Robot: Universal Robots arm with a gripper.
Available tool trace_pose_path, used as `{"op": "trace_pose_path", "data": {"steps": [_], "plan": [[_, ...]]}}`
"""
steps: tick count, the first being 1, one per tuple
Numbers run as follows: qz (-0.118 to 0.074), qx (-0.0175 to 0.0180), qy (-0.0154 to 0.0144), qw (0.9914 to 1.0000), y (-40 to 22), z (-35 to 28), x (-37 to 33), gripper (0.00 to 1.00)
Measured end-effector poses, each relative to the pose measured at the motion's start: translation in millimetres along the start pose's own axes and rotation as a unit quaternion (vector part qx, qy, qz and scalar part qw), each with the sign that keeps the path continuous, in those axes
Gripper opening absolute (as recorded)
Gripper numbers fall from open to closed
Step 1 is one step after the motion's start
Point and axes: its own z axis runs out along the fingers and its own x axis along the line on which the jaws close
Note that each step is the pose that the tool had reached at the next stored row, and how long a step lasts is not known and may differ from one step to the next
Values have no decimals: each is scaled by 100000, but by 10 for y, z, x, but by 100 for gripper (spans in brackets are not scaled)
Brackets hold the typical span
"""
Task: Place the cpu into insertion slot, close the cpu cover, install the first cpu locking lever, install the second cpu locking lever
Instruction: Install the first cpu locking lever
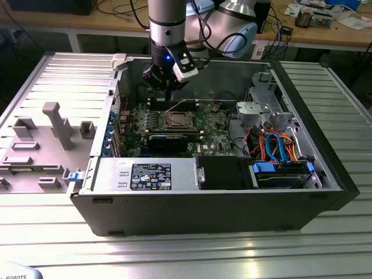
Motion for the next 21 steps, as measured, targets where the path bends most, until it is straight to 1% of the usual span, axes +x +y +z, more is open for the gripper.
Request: {"op": "trace_pose_path", "data": {"steps": [1,3,6,8,13,21], "plan": [[-3,-13,4,100000,-1,11,-6,11],[-43,-38,12,100000,-4,55,-12,11],[-85,-310,7,99999,-6,90,-45,11],[-88,-341,9,99999,-8,110,-73,11],[-124,-343,13,99999,3,150,-87,11],[-119,-366,10,99999,2,159,-93,11]]}}
